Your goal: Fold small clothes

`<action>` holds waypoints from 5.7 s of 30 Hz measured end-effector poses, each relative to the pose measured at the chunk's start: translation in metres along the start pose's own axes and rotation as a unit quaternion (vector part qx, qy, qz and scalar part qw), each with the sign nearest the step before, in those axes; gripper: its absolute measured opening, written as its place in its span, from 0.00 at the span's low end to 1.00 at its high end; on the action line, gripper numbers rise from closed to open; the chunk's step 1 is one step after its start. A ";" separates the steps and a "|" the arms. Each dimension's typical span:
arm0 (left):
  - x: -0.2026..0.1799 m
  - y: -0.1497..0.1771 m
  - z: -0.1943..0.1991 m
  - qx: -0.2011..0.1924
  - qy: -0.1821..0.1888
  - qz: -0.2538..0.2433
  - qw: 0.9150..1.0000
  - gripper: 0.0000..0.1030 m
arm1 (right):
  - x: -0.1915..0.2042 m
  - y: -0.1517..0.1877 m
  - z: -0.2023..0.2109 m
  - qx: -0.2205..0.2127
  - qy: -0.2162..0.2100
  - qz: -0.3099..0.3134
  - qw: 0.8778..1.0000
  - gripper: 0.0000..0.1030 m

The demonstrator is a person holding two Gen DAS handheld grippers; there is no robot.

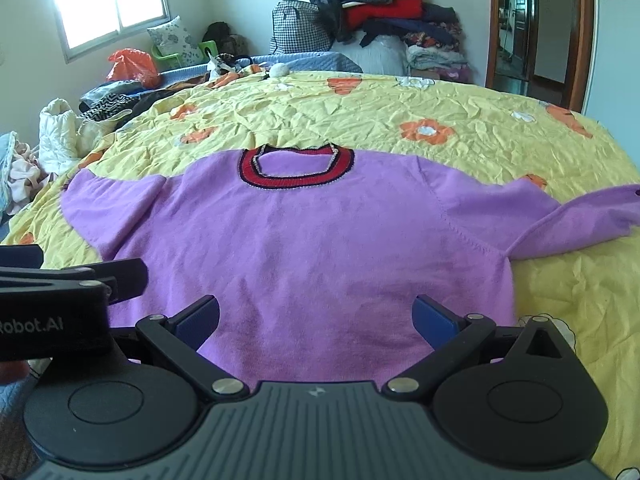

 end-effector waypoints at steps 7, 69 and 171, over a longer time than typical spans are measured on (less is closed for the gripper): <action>-0.001 0.003 -0.009 0.037 0.025 -0.007 0.999 1.00 | -0.006 0.006 -0.006 0.009 0.015 0.017 1.000 1.00; -0.082 -0.053 -0.132 0.131 -0.026 -0.037 0.990 1.00 | -0.404 -0.140 -0.118 0.008 0.267 -0.099 0.959 1.00; -0.032 -0.071 -0.163 0.183 -0.022 0.024 0.983 1.00 | -0.487 -0.158 -0.142 0.058 0.199 -0.248 0.946 0.04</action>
Point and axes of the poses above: each gripper's, at about its wrist camera, not at the fingertips, and z roughly against the way its jaws point, x to its left, y to its underside, the point moved 2 cm from there along -z, roughly the way its jaws point, and after that the axes turned 6 degrees about x, right-handed, at the moved point
